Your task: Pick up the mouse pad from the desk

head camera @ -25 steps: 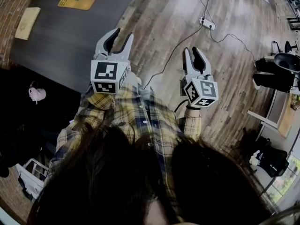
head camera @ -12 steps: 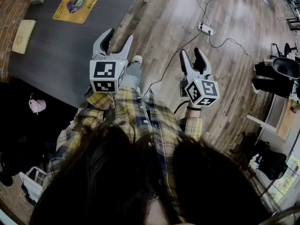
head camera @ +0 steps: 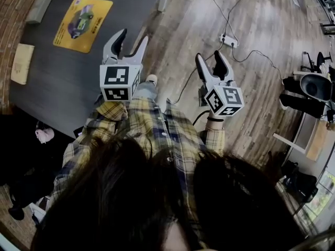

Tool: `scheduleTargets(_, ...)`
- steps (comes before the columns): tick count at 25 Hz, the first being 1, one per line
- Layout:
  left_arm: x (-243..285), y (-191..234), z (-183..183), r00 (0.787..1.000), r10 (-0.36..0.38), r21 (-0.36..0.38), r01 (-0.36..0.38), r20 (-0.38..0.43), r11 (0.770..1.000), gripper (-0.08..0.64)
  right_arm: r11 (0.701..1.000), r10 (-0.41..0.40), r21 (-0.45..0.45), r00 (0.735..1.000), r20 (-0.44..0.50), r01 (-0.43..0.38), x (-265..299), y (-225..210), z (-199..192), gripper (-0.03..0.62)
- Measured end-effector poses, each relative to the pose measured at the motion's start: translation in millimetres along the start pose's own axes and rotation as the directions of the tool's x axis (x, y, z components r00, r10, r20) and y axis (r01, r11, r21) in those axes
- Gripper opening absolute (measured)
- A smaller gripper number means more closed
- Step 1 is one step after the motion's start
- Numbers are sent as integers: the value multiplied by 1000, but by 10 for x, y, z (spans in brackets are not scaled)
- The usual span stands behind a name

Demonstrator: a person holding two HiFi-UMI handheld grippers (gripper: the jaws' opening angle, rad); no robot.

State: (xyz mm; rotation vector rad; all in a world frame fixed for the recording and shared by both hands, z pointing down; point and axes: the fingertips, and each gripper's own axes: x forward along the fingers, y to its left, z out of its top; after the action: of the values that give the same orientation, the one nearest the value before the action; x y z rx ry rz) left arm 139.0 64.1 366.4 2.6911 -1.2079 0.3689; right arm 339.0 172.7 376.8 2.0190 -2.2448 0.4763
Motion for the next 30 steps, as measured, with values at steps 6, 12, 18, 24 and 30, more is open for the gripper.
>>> scheduleTargets(6, 401, 269, 157, 1000, 20, -15, -20, 9, 1000, 236, 1000, 14, 0, 1000, -7, -14, 440, -152, 162, 278)
scheduleTargets(12, 550, 671, 138, 998, 63, -50, -63, 7, 997, 238, 998, 60, -23, 998, -20, -60, 934, -13, 227, 281)
scheduleTargets(18, 473, 1087, 46, 992, 129, -99, -128, 6, 987, 239, 988, 142, -51, 988, -60, -145, 1379, 275, 241, 284)
scheduleTargets(24, 244, 1462, -50, 978, 209, -136, -206, 8, 969, 239, 974, 206, -74, 975, -87, -213, 1674, 591, 254, 288)
scheduleTargets(30, 38, 1801, -71, 948, 316, -183, -307, 22, 934, 239, 938, 311, -119, 942, -122, -325, 2000, 946, 290, 290)
